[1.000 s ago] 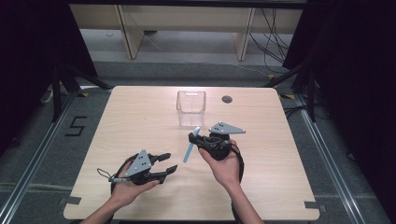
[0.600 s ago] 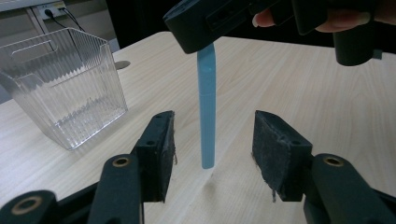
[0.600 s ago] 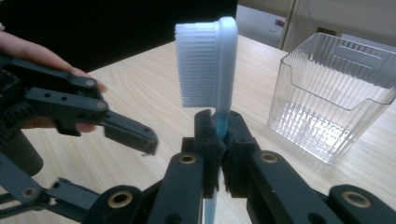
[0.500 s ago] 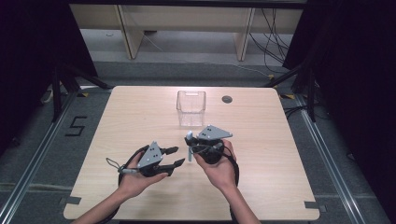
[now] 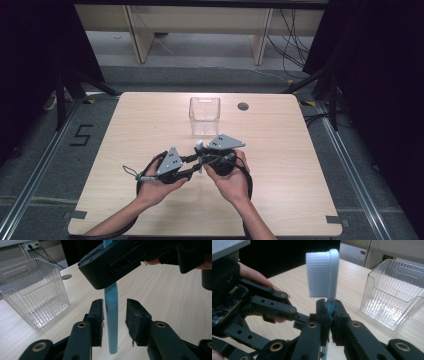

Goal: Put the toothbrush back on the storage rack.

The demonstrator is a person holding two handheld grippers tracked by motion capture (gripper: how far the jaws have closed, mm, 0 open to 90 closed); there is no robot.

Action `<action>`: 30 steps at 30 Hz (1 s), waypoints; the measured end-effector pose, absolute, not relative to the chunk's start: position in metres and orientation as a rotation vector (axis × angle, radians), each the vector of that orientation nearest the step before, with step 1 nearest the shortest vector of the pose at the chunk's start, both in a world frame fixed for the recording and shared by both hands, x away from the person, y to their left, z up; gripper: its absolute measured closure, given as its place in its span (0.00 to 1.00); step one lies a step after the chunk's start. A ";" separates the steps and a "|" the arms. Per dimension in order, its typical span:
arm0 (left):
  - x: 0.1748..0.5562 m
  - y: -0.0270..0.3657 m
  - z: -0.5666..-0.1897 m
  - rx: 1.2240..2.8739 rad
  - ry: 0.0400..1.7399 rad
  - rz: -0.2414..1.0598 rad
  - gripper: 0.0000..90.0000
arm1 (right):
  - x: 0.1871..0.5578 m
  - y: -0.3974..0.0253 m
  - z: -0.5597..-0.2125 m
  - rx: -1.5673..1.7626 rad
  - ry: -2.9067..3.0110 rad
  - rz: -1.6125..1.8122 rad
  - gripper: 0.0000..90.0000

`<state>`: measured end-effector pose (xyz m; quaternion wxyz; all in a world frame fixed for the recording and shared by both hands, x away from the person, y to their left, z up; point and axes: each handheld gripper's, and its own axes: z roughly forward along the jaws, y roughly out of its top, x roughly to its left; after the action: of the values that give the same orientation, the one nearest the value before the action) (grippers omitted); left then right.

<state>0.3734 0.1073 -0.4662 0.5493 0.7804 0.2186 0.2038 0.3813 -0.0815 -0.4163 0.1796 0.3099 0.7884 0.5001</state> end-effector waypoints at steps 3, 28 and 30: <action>0.375 0.106 -0.467 1.841 0.512 0.487 0.80 | 0.382 -0.080 -0.416 0.875 2.233 1.418 0.96; 0.390 0.138 -0.468 1.738 0.654 0.477 0.87 | 0.374 -0.114 -0.416 0.922 2.168 1.511 0.65; 0.392 0.142 -0.466 1.726 0.659 0.487 0.87 | 0.372 -0.120 -0.420 0.944 2.168 1.515 0.65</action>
<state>0.3919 0.1416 -0.4662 0.5774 0.7376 0.2815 0.2080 0.3716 -0.1202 -0.4200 0.1658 0.3314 0.7613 0.5321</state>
